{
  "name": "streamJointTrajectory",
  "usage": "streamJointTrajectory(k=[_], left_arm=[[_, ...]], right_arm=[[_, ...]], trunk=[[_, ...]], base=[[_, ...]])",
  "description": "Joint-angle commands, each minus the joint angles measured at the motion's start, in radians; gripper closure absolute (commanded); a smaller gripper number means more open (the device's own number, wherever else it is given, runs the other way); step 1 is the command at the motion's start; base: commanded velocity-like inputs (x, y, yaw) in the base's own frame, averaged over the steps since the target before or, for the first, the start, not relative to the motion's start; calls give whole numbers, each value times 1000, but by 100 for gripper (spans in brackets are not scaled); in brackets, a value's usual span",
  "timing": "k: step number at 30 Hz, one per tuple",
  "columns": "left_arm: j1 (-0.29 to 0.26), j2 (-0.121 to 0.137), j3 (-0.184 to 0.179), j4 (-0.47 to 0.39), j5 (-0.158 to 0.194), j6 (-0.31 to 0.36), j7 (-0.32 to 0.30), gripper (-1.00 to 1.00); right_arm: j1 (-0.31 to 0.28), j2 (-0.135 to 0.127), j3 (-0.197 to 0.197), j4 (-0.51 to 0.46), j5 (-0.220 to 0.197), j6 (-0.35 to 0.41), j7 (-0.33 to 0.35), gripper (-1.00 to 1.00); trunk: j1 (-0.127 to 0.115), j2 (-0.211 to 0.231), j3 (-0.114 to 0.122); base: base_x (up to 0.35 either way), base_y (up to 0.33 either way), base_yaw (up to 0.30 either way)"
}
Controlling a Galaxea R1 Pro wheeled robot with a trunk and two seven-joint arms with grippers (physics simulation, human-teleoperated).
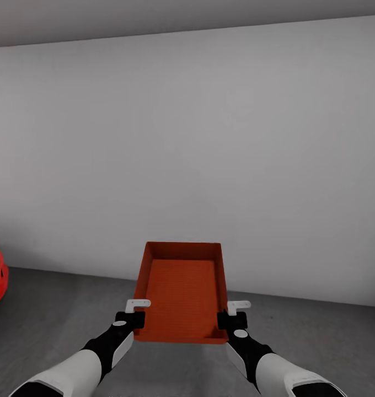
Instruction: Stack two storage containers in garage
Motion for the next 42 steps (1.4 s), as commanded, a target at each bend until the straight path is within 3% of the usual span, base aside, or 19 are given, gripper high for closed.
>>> streamJointTrajectory(k=[1,19,42], left_arm=[[-2,2,80,-4,-9,2,60,100],[-2,4,80,-4,-9,2,60,100],[-2,4,80,-4,-9,2,60,100]], right_arm=[[0,-31,-12,2,-1,-3,-56,100],[0,-30,-12,2,-1,-3,-57,100],[0,-30,-13,2,-1,-3,-57,100]], trunk=[[0,-2,-3],[0,-2,-32],[0,-2,-60]], base=[[2,0,0],[0,0,-15],[0,0,-197]])
